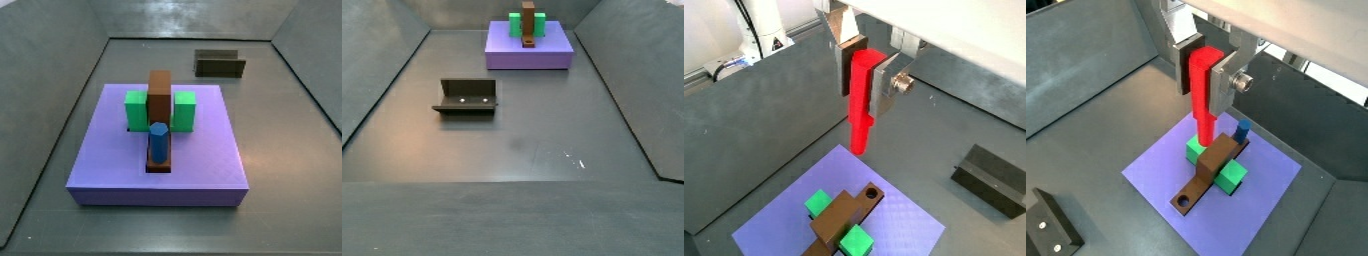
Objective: Pick up the red object. Move up. Move to above the board. Insert the red object.
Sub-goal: Insert the red object.
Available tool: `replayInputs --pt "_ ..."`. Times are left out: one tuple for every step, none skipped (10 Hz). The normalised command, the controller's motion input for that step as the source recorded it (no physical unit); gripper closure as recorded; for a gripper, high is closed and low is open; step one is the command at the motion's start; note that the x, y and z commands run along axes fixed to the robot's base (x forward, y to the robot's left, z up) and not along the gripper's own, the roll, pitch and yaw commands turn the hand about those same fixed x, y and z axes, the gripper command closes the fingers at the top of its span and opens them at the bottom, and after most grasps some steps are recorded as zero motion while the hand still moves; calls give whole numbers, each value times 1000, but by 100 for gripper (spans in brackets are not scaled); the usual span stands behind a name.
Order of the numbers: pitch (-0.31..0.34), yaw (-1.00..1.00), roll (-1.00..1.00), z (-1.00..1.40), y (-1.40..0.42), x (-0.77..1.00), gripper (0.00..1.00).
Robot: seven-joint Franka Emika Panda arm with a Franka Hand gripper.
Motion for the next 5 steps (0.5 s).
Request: replayInputs --pt "0 0 10 -60 11 0 100" --pt "0 0 4 -60 20 -9 100" --pt "0 0 17 -77 31 0 100" --pt "0 0 47 -111 54 -6 100" --pt "0 0 109 -209 97 0 100"
